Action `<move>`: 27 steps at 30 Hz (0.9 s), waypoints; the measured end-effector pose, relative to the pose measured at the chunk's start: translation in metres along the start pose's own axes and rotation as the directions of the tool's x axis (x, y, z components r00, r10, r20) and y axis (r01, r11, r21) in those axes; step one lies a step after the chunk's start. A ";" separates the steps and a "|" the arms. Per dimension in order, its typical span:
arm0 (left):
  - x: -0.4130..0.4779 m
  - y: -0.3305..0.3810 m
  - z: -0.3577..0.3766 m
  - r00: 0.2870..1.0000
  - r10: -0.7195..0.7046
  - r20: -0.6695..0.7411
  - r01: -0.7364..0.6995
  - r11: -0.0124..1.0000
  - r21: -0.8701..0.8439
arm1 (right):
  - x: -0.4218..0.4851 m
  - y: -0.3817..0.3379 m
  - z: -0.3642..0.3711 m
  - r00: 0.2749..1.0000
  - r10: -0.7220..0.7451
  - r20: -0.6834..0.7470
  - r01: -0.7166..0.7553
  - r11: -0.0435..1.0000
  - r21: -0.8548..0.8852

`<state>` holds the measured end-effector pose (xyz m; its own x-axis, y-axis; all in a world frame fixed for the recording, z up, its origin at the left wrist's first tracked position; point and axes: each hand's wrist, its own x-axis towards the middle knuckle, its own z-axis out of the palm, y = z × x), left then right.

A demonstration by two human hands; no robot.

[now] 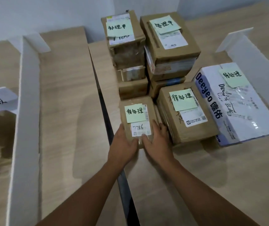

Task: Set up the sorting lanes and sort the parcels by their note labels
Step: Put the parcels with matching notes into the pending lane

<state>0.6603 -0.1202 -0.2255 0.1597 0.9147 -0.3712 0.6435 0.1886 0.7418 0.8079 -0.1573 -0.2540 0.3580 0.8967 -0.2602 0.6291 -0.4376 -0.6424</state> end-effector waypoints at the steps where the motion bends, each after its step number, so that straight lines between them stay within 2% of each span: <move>1: -0.002 0.001 0.001 1.000 -0.003 -0.005 0.003 1.000 -0.013 | -0.001 0.000 0.000 1.000 -0.001 -0.005 0.001 1.000 0.010; 4: -0.017 0.005 -0.006 1.000 0.002 -0.029 -0.003 1.000 -0.028 | -0.012 -0.006 -0.003 1.000 -0.013 -0.026 0.014 0.998 0.055; 8: -0.049 0.016 -0.043 0.995 0.010 -0.102 -0.022 0.993 -0.116 | -0.047 -0.039 -0.015 0.989 -0.098 -0.111 0.104 0.993 0.050; 15: -0.111 0.013 -0.147 0.942 0.126 -0.310 -0.177 0.974 -0.143 | -0.100 -0.142 -0.018 0.931 -0.276 -0.239 0.307 0.946 0.101; 20: -0.174 -0.024 -0.245 0.842 0.200 -0.500 -0.267 0.961 -0.066 | -0.153 -0.238 0.013 0.878 -0.397 -0.267 0.440 0.889 0.128; 27: -0.311 -0.130 -0.405 0.685 0.199 -0.701 -0.386 0.915 -0.117 | -0.290 -0.392 0.092 0.736 -0.632 -0.244 0.676 0.708 0.204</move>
<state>0.2237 -0.2848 0.0197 -0.2870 0.9145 0.2851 0.4395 -0.1388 0.8875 0.3940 -0.2393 0.0069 0.0338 0.9201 0.3901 0.5466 0.3098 -0.7780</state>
